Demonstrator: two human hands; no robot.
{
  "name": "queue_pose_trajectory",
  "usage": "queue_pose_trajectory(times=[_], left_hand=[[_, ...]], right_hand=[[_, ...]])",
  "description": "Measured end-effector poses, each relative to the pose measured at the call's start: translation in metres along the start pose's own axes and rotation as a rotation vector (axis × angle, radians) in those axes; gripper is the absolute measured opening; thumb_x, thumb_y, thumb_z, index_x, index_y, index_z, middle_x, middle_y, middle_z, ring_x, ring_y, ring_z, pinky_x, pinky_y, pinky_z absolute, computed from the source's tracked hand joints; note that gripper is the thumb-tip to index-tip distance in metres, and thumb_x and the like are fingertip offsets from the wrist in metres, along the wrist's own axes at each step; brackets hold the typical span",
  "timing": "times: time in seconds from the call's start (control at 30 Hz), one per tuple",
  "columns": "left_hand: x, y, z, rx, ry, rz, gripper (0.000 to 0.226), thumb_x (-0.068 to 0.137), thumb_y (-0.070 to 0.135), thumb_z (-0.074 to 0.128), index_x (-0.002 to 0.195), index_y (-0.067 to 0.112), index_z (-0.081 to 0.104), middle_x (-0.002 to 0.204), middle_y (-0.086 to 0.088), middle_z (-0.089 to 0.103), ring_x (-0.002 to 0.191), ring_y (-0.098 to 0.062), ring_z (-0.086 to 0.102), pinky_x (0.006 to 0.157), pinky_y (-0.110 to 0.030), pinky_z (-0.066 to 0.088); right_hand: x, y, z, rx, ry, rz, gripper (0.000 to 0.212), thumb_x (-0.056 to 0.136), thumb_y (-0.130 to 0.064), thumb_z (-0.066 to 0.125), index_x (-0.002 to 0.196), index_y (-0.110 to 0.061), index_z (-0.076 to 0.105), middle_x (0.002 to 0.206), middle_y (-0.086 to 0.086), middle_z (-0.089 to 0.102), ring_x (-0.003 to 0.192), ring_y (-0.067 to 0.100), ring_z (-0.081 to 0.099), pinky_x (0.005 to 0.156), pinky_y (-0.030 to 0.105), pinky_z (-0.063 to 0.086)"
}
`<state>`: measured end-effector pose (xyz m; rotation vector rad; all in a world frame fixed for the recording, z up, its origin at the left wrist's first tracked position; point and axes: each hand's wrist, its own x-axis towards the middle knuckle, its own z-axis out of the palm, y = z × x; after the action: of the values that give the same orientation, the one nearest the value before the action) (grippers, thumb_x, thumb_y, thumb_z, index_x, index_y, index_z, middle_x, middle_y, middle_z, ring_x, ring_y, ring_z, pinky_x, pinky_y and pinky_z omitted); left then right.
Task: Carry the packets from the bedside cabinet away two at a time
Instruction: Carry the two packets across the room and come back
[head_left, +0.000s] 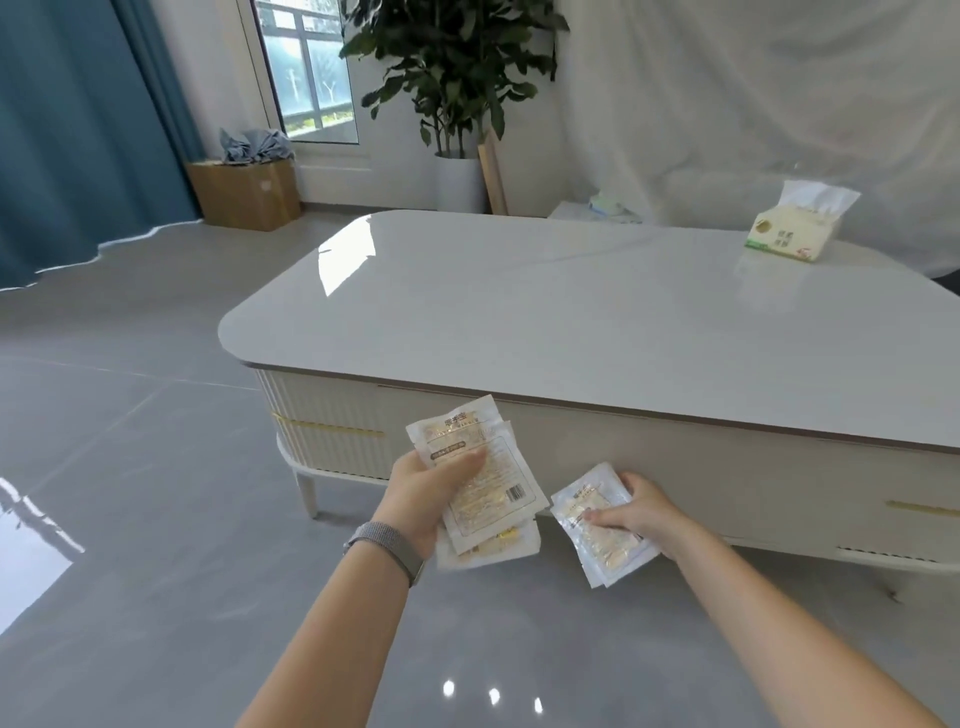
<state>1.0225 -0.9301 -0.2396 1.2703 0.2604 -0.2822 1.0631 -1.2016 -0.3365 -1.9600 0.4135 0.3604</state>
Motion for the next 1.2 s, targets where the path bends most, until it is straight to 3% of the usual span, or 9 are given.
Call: queue_pose_trajectory(times=[0.2,0.4,0.57,0.7,0.8,0.9,1.0,1.1,1.2], left_hand=[[0.0,0.004,-0.009,0.03,0.01,0.018,0.022,0.085,0.004,0.069,0.107,0.004,0.068,0.101,-0.013,0.075,0.093,-0.029,0.073,0.081,-0.044,0.058],[0.005,0.004,-0.013,0.06,-0.028,-0.006,0.029,0.084,0.005,0.069,0.112,0.007,0.066,0.101,-0.011,0.075,0.091,-0.028,0.073,0.072,-0.041,0.061],[0.006,0.008,-0.005,0.09,-0.065,-0.014,0.027,0.084,0.002,0.068,0.111,0.005,0.067,0.099,-0.012,0.075,0.088,-0.028,0.074,0.068,-0.038,0.062],[0.008,0.02,0.002,0.037,-0.129,0.026,0.031,0.083,0.002,0.066,0.113,0.0,0.066,0.106,-0.018,0.073,0.091,-0.03,0.073,0.067,-0.037,0.062],[0.006,0.027,0.008,0.005,-0.206,0.042,0.038,0.079,0.007,0.066,0.116,-0.001,0.064,0.111,-0.019,0.071,0.098,-0.033,0.071,0.072,-0.039,0.061],[0.001,0.028,0.011,-0.019,-0.212,0.053,0.038,0.079,0.008,0.065,0.116,-0.001,0.064,0.111,-0.018,0.071,0.098,-0.033,0.071,0.073,-0.04,0.061],[-0.002,0.026,0.003,0.035,-0.177,0.028,0.028,0.086,0.004,0.062,0.113,-0.001,0.066,0.105,-0.018,0.073,0.089,-0.03,0.073,0.067,-0.038,0.062],[-0.003,0.024,-0.007,0.066,-0.135,-0.004,0.025,0.091,0.0,0.057,0.114,0.0,0.065,0.105,-0.017,0.073,0.09,-0.031,0.073,0.068,-0.039,0.062],[-0.001,0.023,-0.012,0.027,-0.083,-0.004,0.025,0.092,-0.001,0.056,0.115,0.001,0.064,0.105,-0.016,0.073,0.09,-0.03,0.073,0.07,-0.041,0.062]], right_hand=[[-0.043,0.016,0.003,-0.05,-0.052,-0.01,0.05,0.068,-0.016,0.088,0.105,-0.026,0.056,0.1,-0.001,0.072,0.086,0.016,0.072,0.078,0.036,0.059],[-0.081,0.023,0.007,-0.538,-0.119,-0.08,0.074,0.07,-0.034,0.082,0.134,-0.029,0.046,0.116,-0.015,0.059,0.102,0.006,0.059,0.083,0.016,0.046],[-0.121,-0.005,0.0,-0.889,-0.259,-0.242,0.088,0.073,-0.041,0.079,0.147,-0.04,0.032,0.145,-0.013,0.046,0.131,0.011,0.045,0.104,0.025,0.039],[-0.152,-0.055,-0.047,-0.521,-0.381,-0.358,0.076,0.058,-0.05,0.086,0.127,-0.04,0.056,0.121,-0.023,0.063,0.113,-0.005,0.057,0.1,0.02,0.044],[-0.136,-0.075,-0.086,0.013,-0.14,-0.453,0.067,0.063,-0.033,0.091,0.122,-0.018,0.061,0.11,-0.004,0.073,0.1,0.009,0.069,0.088,0.028,0.055],[-0.087,-0.076,-0.088,0.421,-0.021,-0.289,0.038,0.082,-0.02,0.072,0.117,-0.009,0.062,0.104,0.007,0.074,0.09,0.018,0.071,0.081,0.035,0.057],[-0.035,-0.072,-0.053,0.191,0.037,-0.193,0.025,0.097,-0.016,0.057,0.121,-0.009,0.055,0.113,0.009,0.069,0.094,0.019,0.066,0.084,0.035,0.054],[-0.01,-0.088,-0.022,-0.007,-0.022,-0.187,0.048,0.097,-0.026,0.054,0.138,-0.015,0.032,0.132,0.005,0.054,0.114,0.022,0.057,0.096,0.042,0.049],[-0.007,-0.099,0.002,-0.103,-0.086,-0.315,0.055,0.091,-0.033,0.063,0.139,-0.02,0.04,0.135,0.0,0.055,0.121,0.019,0.054,0.099,0.04,0.048]])
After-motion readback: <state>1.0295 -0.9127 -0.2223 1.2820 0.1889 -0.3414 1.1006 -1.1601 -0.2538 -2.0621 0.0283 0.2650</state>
